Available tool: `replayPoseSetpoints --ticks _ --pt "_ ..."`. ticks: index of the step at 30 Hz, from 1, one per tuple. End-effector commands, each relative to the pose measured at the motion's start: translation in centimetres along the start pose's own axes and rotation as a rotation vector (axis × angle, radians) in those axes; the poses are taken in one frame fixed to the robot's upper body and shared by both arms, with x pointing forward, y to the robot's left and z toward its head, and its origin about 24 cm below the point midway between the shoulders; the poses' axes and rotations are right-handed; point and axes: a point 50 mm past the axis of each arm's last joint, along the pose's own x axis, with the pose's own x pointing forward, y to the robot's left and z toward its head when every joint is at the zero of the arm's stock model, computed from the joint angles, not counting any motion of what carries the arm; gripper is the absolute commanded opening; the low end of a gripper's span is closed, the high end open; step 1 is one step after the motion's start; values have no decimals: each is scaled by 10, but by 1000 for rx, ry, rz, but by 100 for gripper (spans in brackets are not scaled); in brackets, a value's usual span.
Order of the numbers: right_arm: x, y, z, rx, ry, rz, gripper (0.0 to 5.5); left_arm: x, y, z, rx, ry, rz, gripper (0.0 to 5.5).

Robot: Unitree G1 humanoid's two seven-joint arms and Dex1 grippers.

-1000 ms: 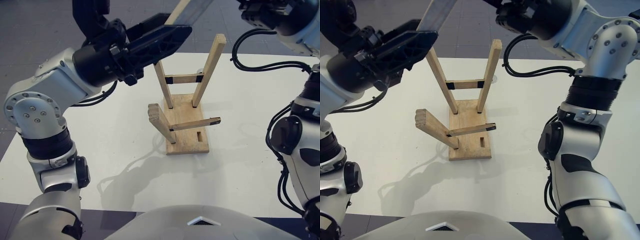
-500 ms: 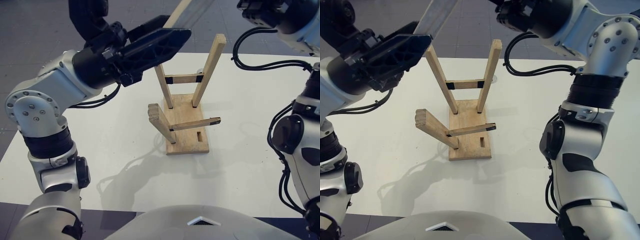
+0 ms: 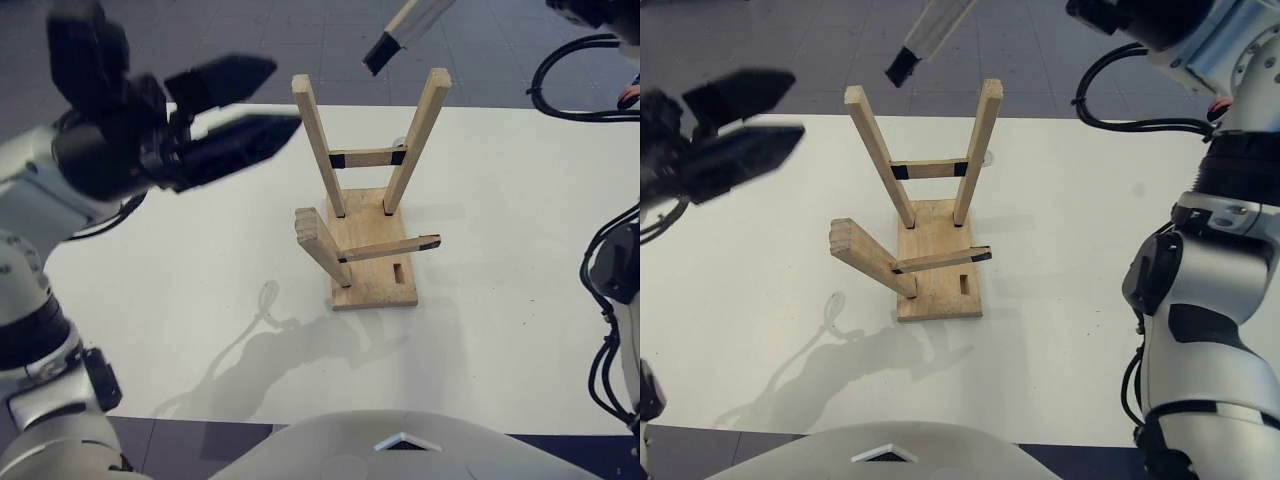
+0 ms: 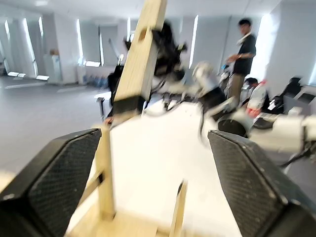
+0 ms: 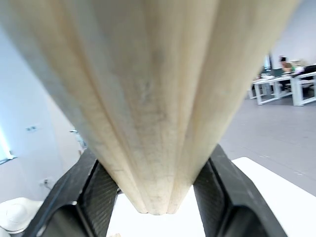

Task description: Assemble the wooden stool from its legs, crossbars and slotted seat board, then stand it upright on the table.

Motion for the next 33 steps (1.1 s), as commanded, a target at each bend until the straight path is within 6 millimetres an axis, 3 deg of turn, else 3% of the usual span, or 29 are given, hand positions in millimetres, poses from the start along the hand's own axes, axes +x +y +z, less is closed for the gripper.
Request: replayPoseSetpoints --ticks 1,4,8,11,14,20,24,29,33 --pt "-14 6 7 -49 26 -41 204 -26 -7 -29 -1 211 125 401" --pt "-21 9 8 -70 30 -68 204 -37 -19 -50 -38 335 175 401" --pt "-29 14 9 -93 38 -100 204 -11 -46 -100 -144 437 180 401" --pt "-33 14 5 -116 82 -128 204 9 -52 -138 -203 512 295 401" --pt "-40 17 5 -150 90 -159 204 16 -60 -169 -146 665 364 401" --pt "-48 21 5 -155 84 -212 204 21 -66 -194 -51 791 335 401" --pt "-80 6 -52 -134 314 -355 204 19 -55 -202 -15 799 434 401" --pt "-124 -5 -116 -28 552 -390 204 19 -44 -203 9 783 505 401" --pt "-117 -4 -152 12 620 -304 204 15 -40 -203 34 813 496 401"
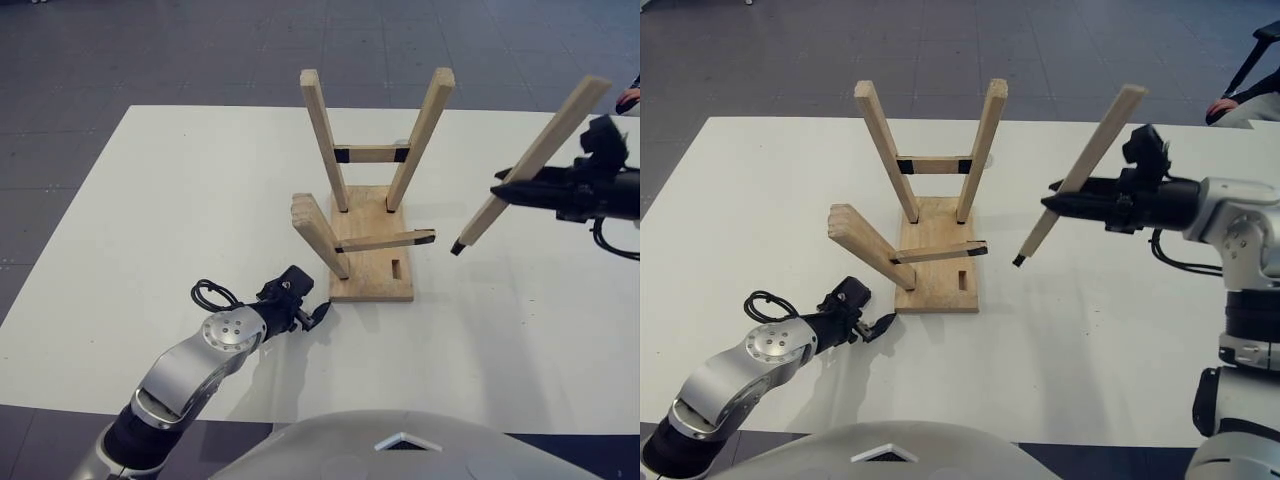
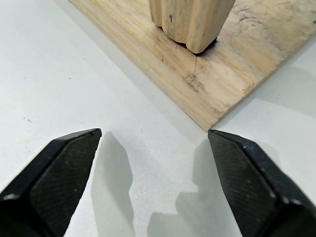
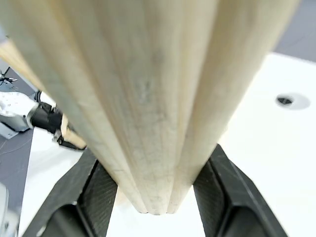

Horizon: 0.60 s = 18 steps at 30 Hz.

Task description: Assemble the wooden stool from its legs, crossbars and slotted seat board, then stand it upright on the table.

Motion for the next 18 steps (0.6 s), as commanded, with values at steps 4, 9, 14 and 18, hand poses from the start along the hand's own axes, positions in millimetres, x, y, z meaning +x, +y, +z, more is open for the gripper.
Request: replayPoseSetpoints --ticks 4,9,14,18 --pt "40 25 -12 -67 28 161 204 0 16 -12 53 83 44 401" --pt "52 34 2 -136 2 238 204 -2 27 -26 67 147 41 401" --pt "60 37 1 -216 -33 311 204 -3 32 -29 65 156 31 401" --pt "57 35 0 -273 -45 338 204 -4 31 -29 67 158 12 401"
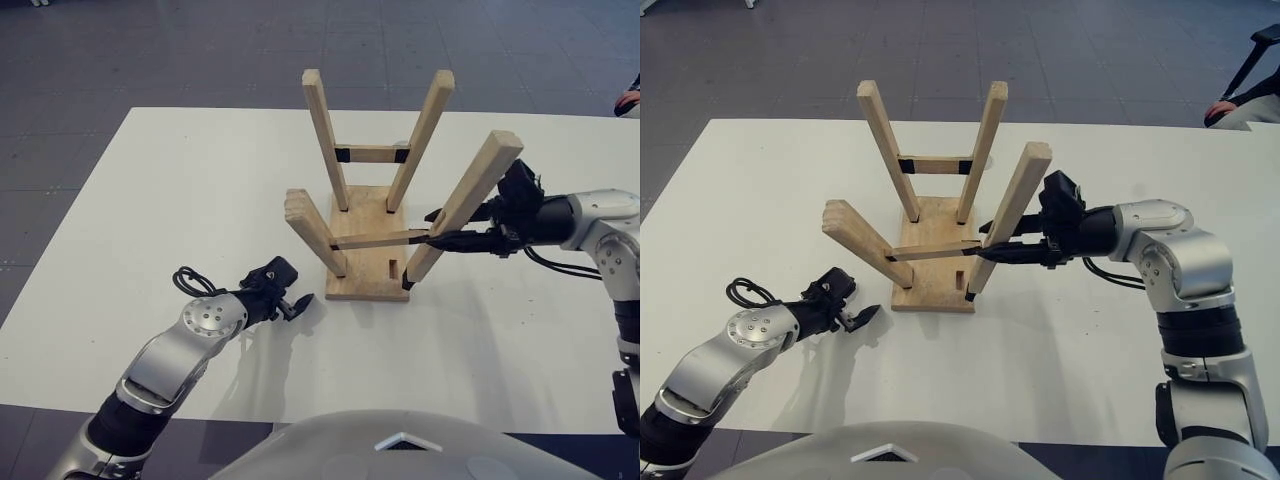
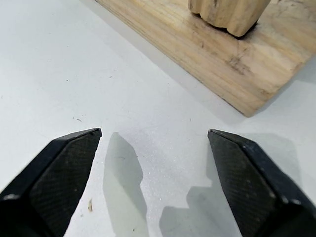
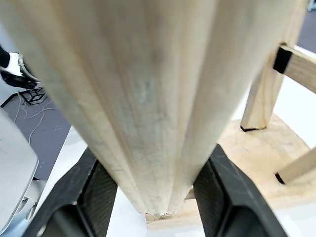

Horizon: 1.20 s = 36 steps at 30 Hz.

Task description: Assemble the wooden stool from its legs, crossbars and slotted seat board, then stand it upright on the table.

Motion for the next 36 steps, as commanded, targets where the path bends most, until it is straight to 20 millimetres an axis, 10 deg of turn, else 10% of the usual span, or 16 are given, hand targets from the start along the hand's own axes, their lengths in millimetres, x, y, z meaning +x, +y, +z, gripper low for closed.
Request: replayPoseSetpoints --ticks 1,9,26,36 --pt "-3 -5 -3 -77 30 -10 204 -1 0 -21 -13 121 1 401" --pt "9 -4 -56 -191 86 -107 204 0 2 -20 2 120 -3 401" --pt "4 -7 1 -347 -73 -100 203 3 8 -22 2 123 16 401" --pt "24 7 -34 -240 -100 -110 203 5 15 -21 36 126 0 401"
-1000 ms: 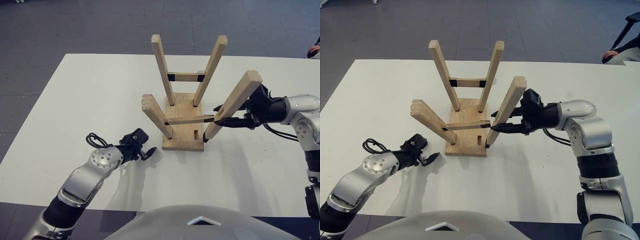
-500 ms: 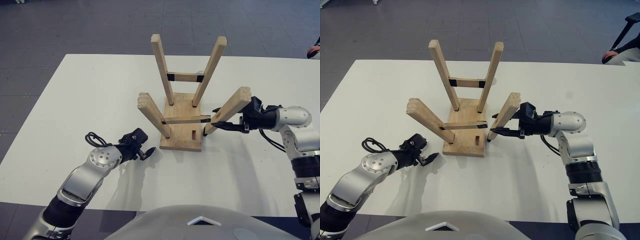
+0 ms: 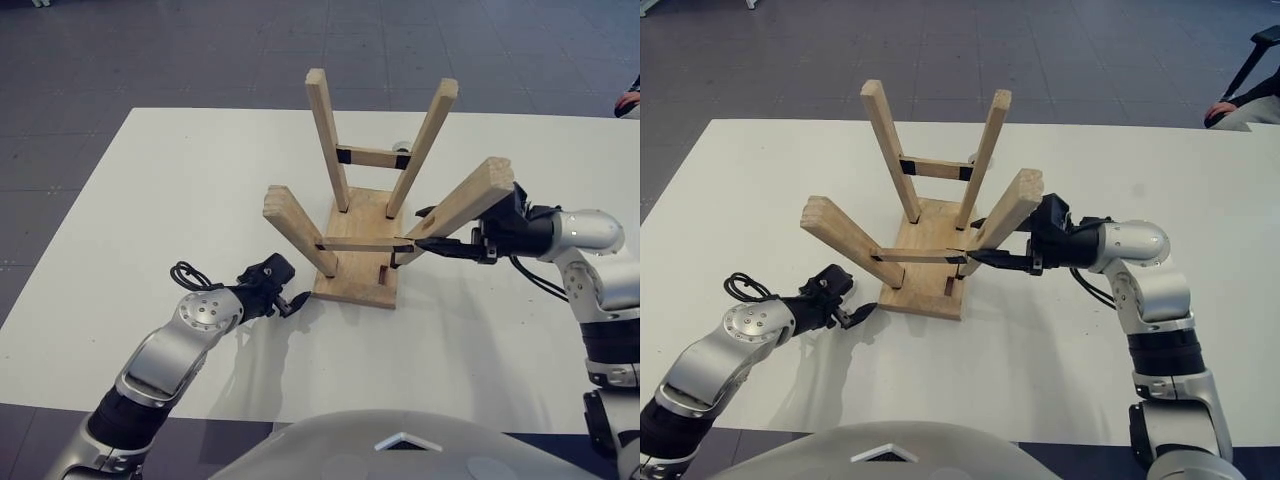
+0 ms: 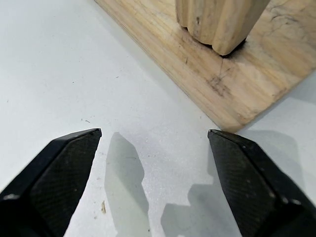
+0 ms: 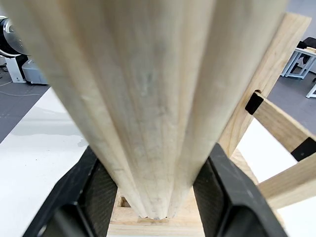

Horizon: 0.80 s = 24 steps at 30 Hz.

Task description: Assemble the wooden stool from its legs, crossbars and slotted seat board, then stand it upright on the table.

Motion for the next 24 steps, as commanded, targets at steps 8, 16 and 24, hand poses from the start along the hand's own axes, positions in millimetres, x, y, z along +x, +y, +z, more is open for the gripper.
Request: replayPoseSetpoints --ticks 8,16,24 --pt "7 21 -23 75 5 -1 203 2 6 -24 5 132 21 401" --pt "-2 40 -35 123 26 -44 203 0 3 -26 -4 137 22 401" --pt "9 53 -38 147 11 -35 203 -1 5 -24 2 137 25 401"
